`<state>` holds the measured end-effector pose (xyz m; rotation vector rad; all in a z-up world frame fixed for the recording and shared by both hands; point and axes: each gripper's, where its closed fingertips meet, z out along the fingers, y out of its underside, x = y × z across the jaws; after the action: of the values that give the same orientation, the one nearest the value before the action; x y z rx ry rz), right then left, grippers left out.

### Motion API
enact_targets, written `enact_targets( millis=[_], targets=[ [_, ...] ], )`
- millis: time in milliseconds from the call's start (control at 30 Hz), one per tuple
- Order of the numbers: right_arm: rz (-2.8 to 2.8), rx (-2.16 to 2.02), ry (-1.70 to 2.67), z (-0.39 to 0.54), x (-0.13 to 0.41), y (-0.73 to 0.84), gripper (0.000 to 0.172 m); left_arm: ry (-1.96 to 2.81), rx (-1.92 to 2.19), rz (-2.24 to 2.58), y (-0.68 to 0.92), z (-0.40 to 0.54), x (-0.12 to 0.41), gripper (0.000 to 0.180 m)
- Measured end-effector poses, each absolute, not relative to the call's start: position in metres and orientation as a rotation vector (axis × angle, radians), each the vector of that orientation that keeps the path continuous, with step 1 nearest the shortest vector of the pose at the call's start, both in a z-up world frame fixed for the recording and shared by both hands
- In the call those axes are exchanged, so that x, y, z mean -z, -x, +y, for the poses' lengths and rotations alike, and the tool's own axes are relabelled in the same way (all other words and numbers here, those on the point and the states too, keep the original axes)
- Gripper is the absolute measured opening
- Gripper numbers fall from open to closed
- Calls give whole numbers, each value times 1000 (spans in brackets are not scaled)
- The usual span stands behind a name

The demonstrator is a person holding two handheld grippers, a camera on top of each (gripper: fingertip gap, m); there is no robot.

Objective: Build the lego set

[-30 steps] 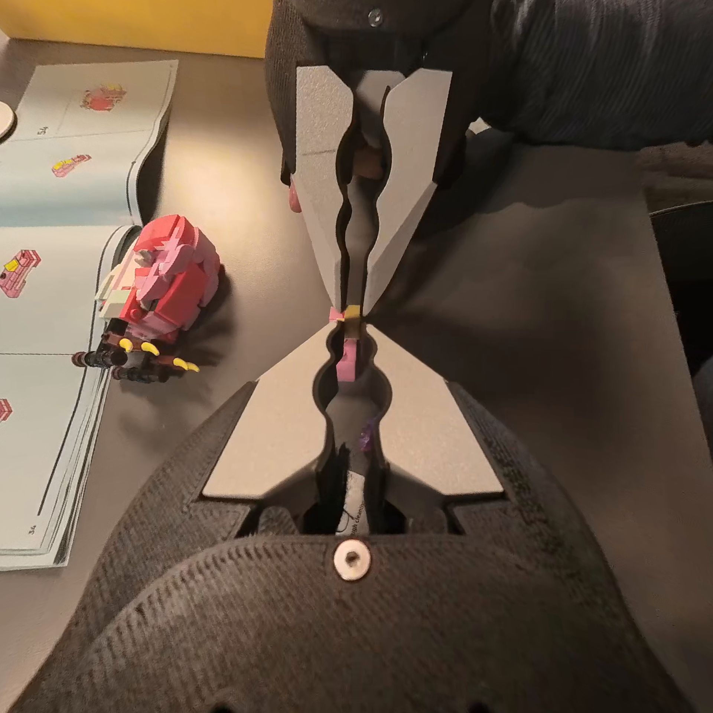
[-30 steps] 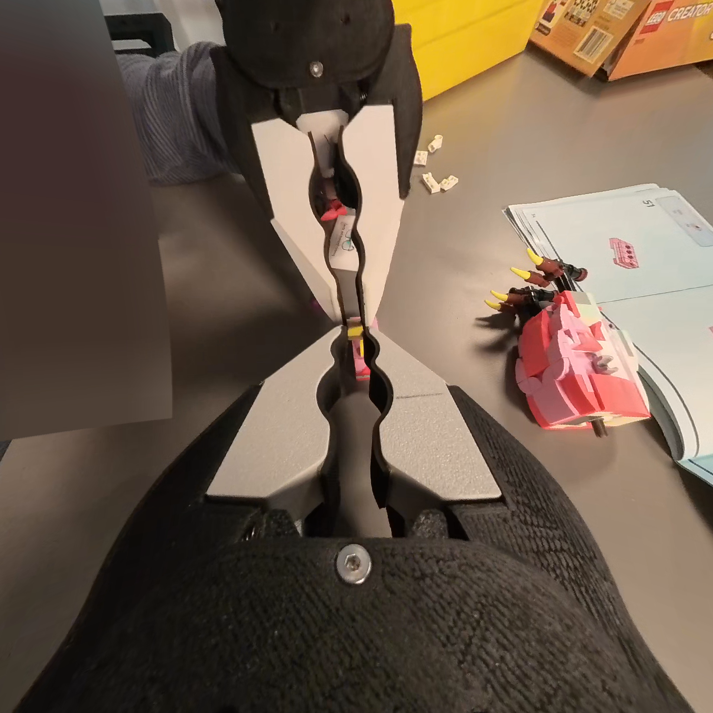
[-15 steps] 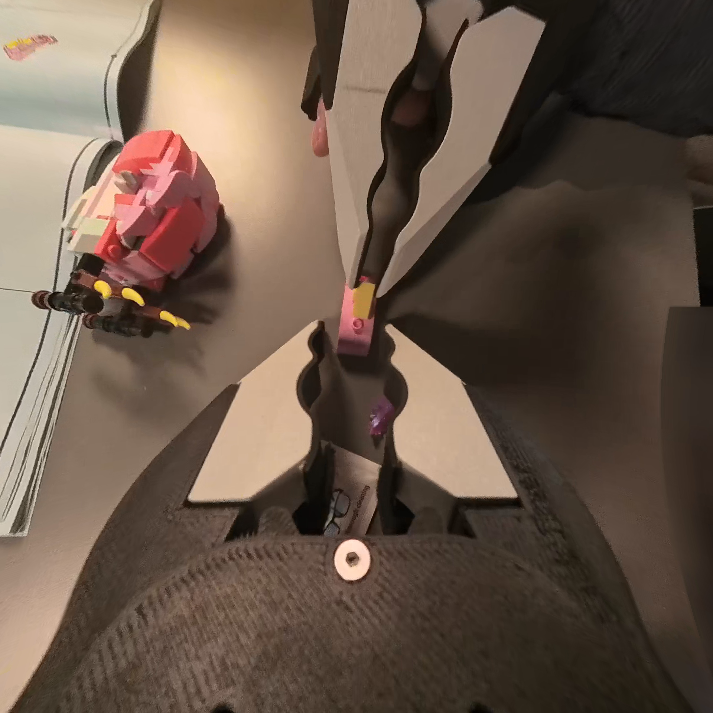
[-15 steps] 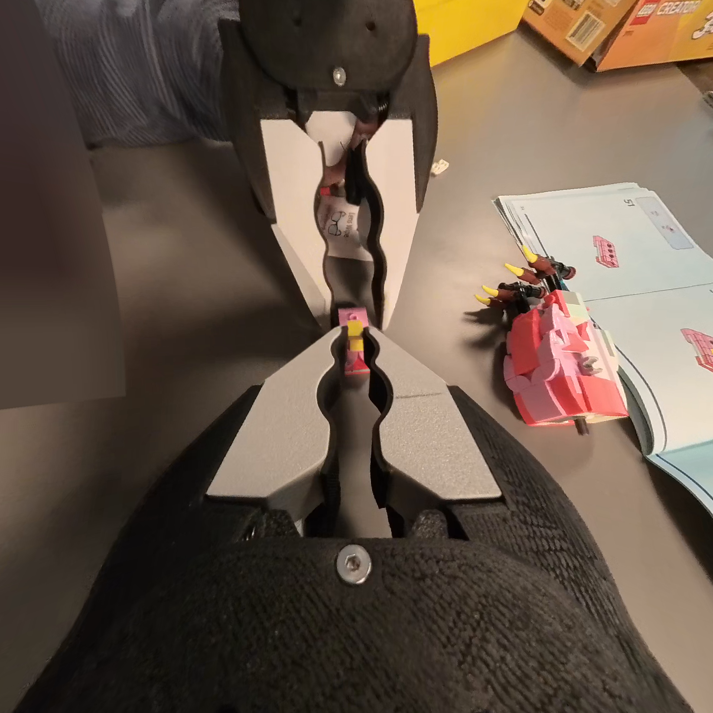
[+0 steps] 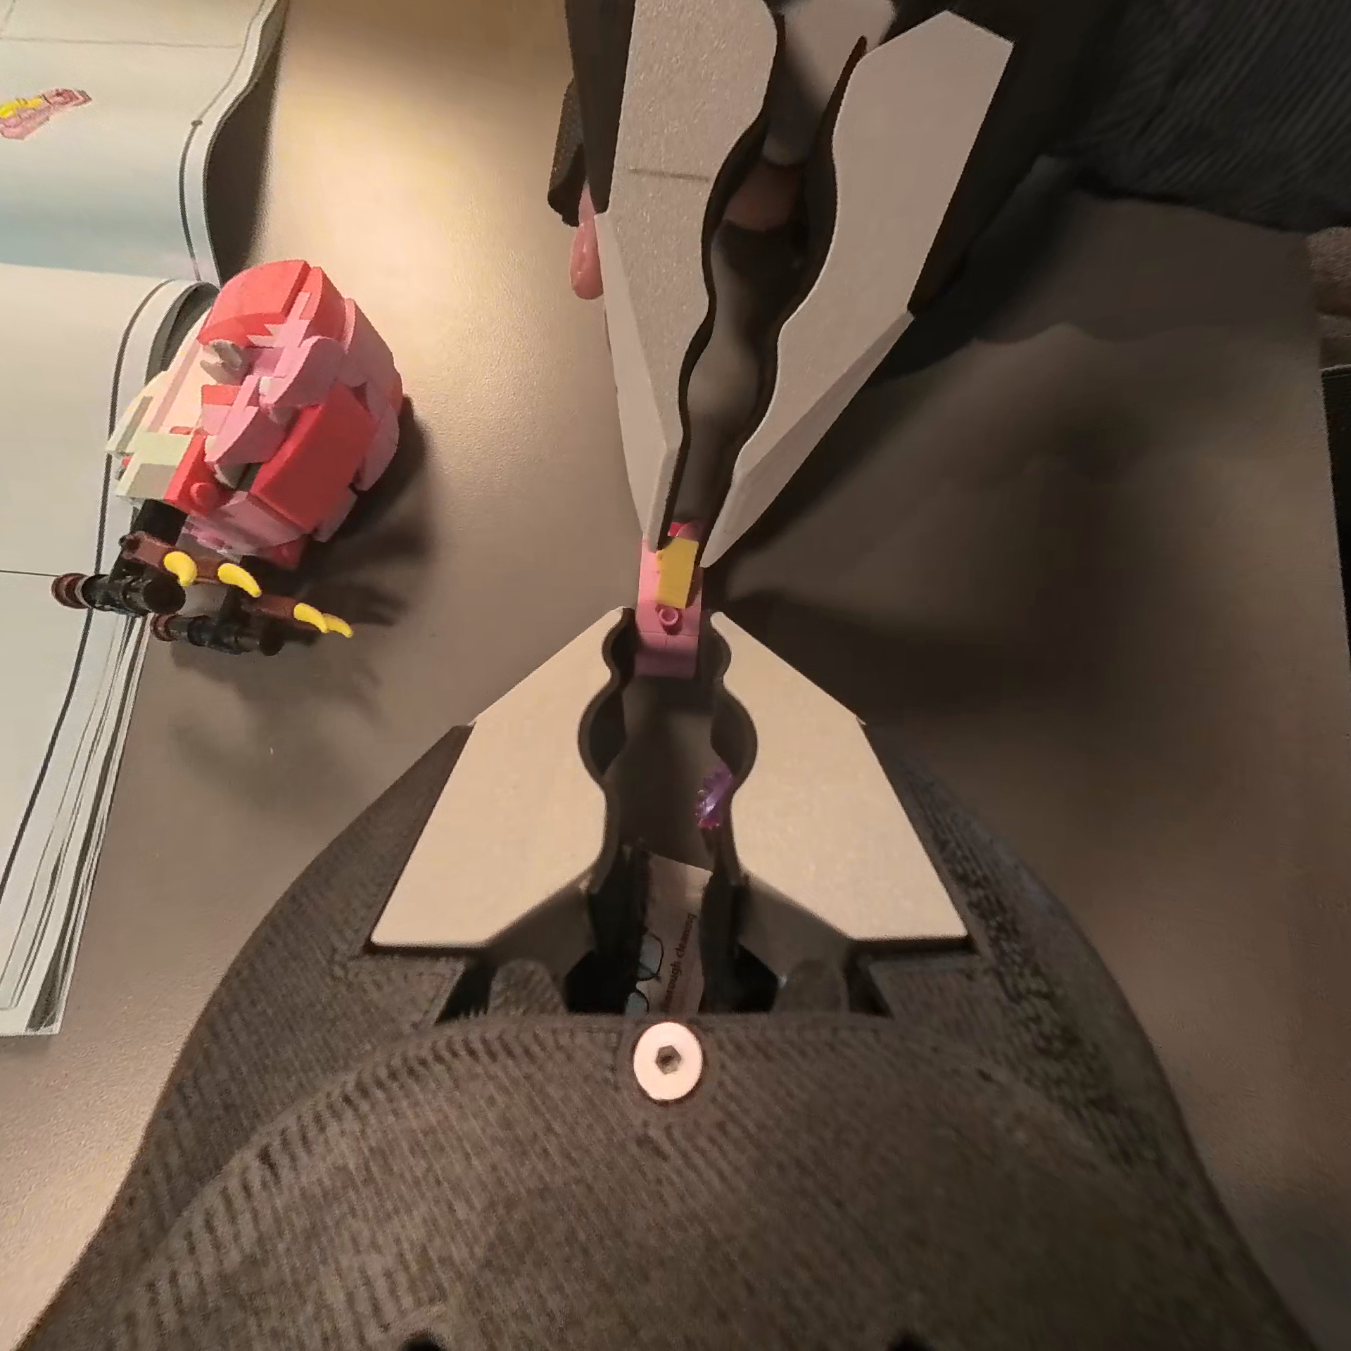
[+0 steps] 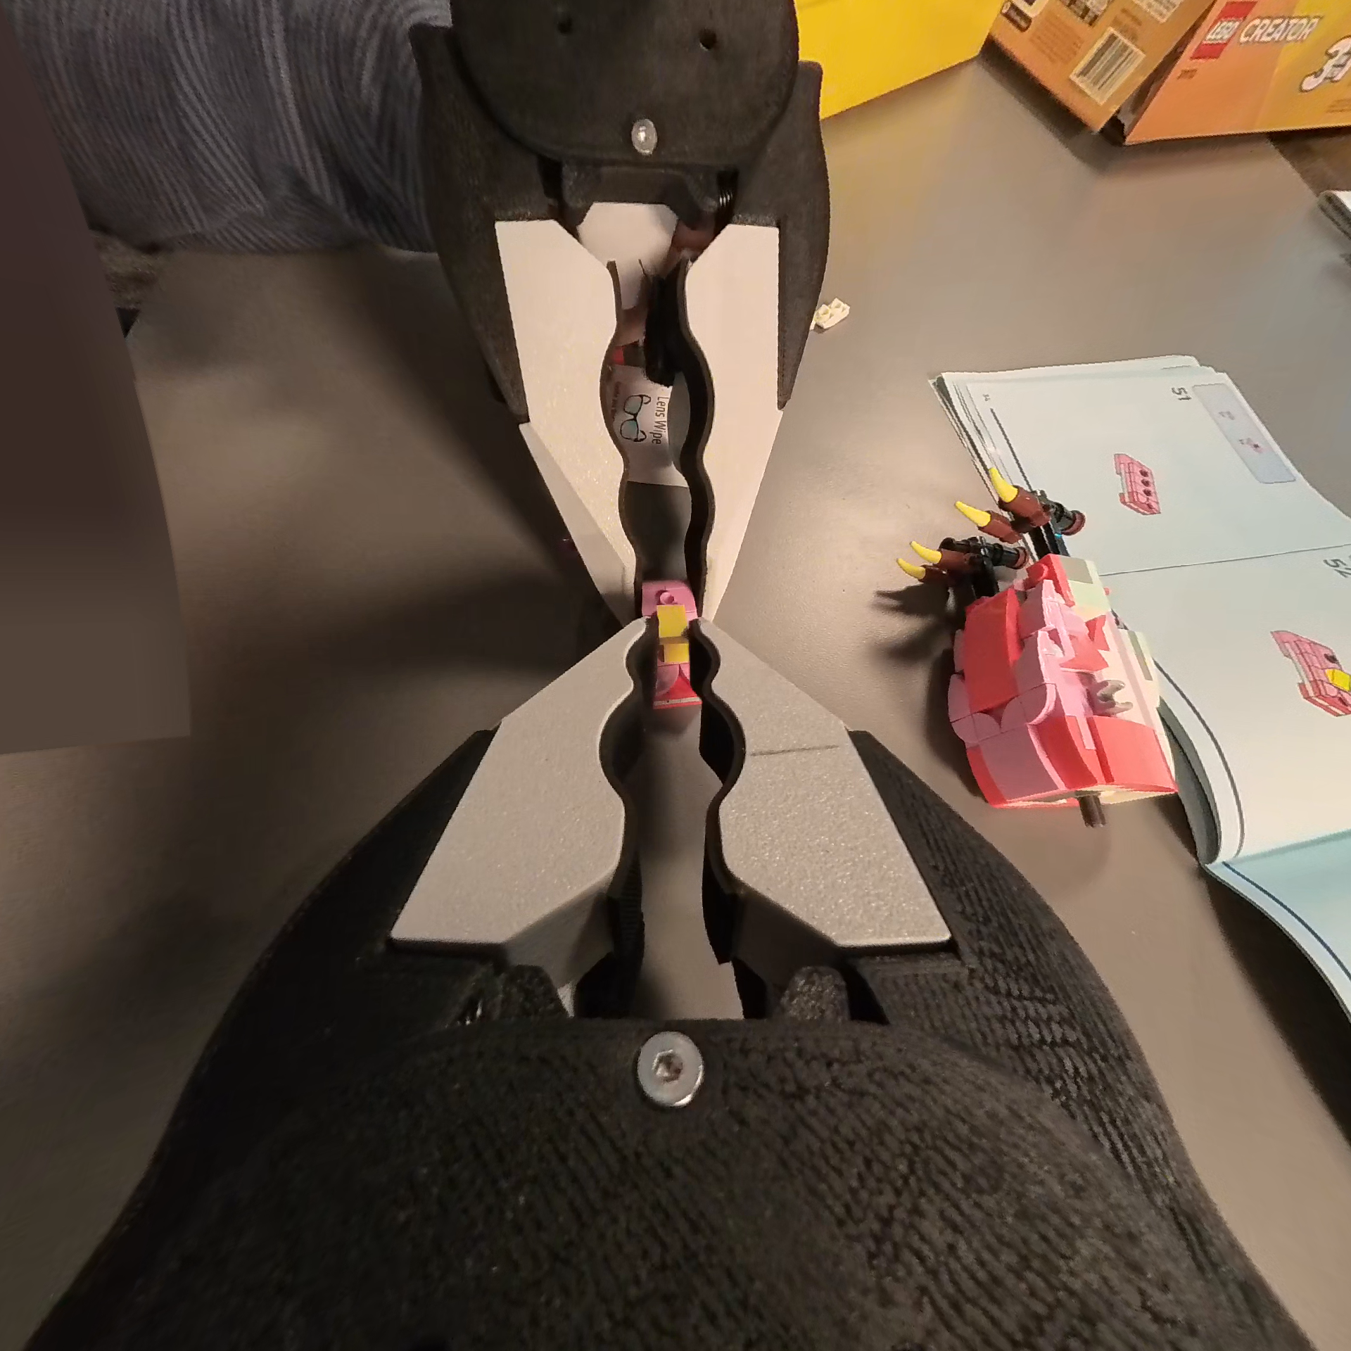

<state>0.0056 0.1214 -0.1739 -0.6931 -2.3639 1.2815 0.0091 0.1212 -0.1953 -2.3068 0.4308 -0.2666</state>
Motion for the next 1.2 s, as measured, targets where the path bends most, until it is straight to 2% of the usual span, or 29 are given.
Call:
enact_targets(
  millis=[333,533,600,733,933,1200],
  targets=[
    [-2359,-1273,679,121,174,-6,11,2302,291,431,-11,121,195,16],
    [-2225,-1119,428,118,163,0,48,2309,322,316,-5,125,193,16],
    [-2186,-952,294,118,166,2,50,2299,347,257,-1,126,190,16],
    [-2093,-623,69,122,173,8,48,2264,420,166,3,126,183,16],
    [-2007,-468,-65,119,172,12,44,2266,444,154,2,126,183,16],
    [-1986,-354,-105,126,177,16,23,2257,487,133,1,125,181,16]
  ],
)
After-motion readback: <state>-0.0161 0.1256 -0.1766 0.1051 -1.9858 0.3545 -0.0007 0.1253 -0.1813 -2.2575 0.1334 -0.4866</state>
